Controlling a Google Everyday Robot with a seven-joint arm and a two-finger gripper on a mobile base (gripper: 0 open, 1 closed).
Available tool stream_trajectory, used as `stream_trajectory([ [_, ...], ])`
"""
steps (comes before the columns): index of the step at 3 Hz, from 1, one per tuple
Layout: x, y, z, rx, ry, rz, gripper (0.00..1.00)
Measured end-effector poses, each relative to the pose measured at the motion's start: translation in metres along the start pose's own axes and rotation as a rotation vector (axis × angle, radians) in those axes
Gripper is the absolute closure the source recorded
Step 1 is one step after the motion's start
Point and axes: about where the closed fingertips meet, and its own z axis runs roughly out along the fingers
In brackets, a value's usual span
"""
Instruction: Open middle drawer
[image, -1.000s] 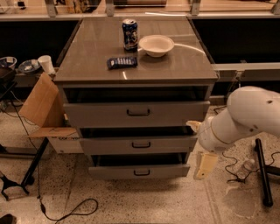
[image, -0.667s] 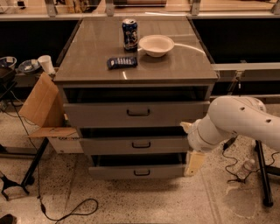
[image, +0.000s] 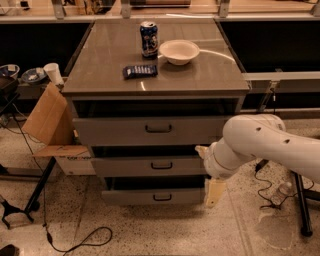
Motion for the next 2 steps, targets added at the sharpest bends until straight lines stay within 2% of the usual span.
stream_trajectory([
  [1,-0.014,0.019,0.041,-0.08,0.015,-0.051,0.0],
  [2,-0.033,0.04,0.071,-0.129,-0.006,-0.107,0.0],
])
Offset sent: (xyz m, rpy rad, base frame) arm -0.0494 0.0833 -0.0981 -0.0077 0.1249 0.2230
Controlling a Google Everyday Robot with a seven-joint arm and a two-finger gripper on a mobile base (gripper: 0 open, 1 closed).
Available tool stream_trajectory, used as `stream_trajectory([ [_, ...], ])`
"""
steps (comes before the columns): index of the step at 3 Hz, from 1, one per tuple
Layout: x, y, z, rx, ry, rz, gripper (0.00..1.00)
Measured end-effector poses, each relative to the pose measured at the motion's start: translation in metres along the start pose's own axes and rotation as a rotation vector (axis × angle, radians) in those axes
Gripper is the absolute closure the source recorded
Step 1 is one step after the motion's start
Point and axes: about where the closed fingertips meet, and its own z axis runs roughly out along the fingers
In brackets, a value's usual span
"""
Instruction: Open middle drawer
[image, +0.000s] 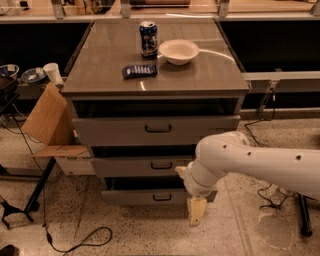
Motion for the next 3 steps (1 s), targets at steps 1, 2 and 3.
stream_trajectory([
  [1,-0.031,0.012,0.026,-0.024,-0.03,-0.071,0.0],
  [2,-0.058,0.021,0.052,-0.047,-0.049,-0.127,0.0],
  [3,-0.077,0.017,0.071,-0.04,-0.056,-0.152,0.0],
])
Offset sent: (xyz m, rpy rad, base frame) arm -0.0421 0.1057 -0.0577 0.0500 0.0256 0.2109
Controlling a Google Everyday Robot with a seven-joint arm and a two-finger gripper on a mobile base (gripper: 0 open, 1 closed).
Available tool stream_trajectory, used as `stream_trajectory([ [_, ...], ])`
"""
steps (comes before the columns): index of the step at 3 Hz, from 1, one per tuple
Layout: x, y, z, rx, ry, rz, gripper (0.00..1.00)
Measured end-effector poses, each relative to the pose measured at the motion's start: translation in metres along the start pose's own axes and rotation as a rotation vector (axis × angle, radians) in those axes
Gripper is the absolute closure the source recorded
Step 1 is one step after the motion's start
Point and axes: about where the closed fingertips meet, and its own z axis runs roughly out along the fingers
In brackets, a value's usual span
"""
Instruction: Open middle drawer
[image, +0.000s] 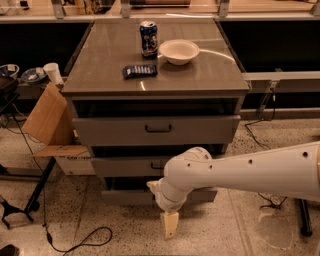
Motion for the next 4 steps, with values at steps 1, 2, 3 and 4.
stream_trajectory([
  [1,-0.01,-0.018,0.011,0.038,0.002,0.001,0.0],
  [2,-0.002,-0.044,0.011,0.091,0.028,0.049,0.0],
  [3,0.026,-0.07,0.007,0.137,0.088,0.122,0.0],
  [4,0.063,-0.091,-0.001,0.173,0.137,0.209,0.0],
])
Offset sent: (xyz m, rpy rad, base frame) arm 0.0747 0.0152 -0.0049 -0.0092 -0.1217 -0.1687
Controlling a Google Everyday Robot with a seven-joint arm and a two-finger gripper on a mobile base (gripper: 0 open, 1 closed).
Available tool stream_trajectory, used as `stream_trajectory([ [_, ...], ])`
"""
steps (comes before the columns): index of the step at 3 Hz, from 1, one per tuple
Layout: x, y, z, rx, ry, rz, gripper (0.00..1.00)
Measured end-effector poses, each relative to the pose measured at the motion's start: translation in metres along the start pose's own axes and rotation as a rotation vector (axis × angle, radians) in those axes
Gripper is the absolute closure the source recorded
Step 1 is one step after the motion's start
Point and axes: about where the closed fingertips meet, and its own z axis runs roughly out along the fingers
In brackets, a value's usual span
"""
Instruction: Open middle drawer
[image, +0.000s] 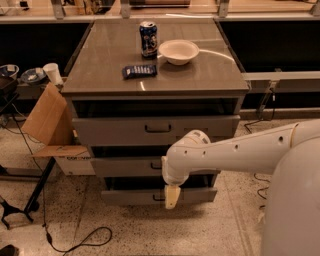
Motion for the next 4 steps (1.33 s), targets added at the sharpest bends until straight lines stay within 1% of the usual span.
stream_trajectory([
  [1,0.037,-0.018,0.005,-0.005,0.062,0.086,0.0],
  [2,0.078,-0.024,0.016,-0.052,0.124,0.168,0.0],
  [3,0.113,-0.023,0.023,-0.093,0.167,0.247,0.0],
  [4,0.144,-0.024,0.017,-0.091,0.173,0.338,0.0],
])
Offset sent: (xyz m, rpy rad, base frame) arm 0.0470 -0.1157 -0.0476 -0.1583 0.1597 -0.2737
